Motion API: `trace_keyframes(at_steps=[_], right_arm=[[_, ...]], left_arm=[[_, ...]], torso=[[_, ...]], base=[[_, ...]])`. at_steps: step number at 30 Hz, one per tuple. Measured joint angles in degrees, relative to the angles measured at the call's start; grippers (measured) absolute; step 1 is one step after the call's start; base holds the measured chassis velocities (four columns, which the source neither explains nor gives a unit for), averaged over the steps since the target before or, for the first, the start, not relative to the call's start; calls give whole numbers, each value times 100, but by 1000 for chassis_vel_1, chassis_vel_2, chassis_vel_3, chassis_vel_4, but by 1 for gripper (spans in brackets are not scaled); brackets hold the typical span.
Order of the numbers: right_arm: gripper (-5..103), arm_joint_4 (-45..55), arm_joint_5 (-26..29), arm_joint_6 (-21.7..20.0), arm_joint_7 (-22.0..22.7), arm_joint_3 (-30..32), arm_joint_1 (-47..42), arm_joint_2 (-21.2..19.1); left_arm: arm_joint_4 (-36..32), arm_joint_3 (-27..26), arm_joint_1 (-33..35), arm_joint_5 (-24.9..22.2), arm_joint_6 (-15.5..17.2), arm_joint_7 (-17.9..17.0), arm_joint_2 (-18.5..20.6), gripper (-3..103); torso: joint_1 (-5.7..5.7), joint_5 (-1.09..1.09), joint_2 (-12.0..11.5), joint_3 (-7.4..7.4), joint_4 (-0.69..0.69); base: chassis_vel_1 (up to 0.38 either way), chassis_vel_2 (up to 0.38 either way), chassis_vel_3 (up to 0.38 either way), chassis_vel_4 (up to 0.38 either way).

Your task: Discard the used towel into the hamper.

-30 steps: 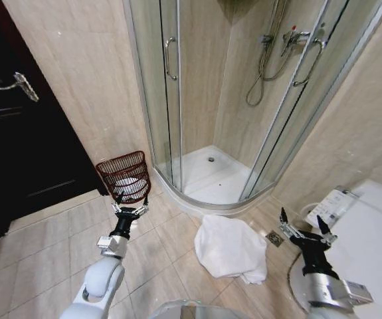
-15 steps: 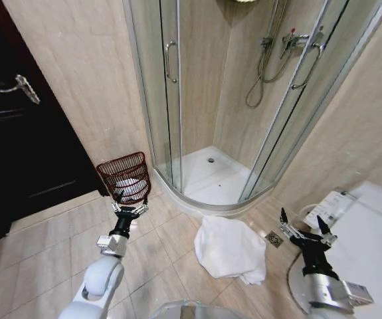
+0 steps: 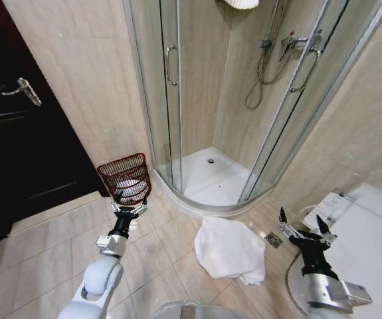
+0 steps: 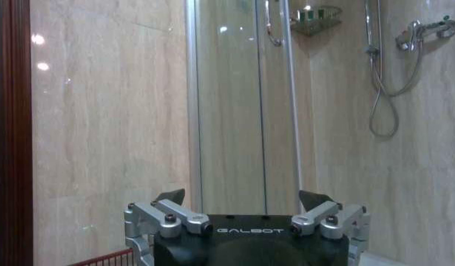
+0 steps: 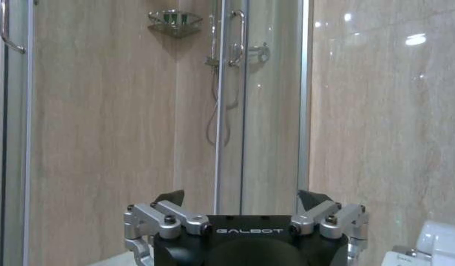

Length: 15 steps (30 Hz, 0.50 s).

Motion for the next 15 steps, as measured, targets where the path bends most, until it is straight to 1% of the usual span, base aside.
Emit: trace_keyframes(at_steps=[10, 15], right_arm=[[100, 22, -62, 10, -7, -26, 2, 0], [100, 33, -103, 19, -10, -36, -3, 0]], left_arm=[[25, -5, -22, -6, -18, -11, 41, 100], [26, -8, -22, -92, -29, -17, 54, 100]], torso=[[54, 0, 144, 90, 0], [75, 0, 195, 120, -1]], base=[[0, 0, 0, 0], [0, 0, 0, 0]])
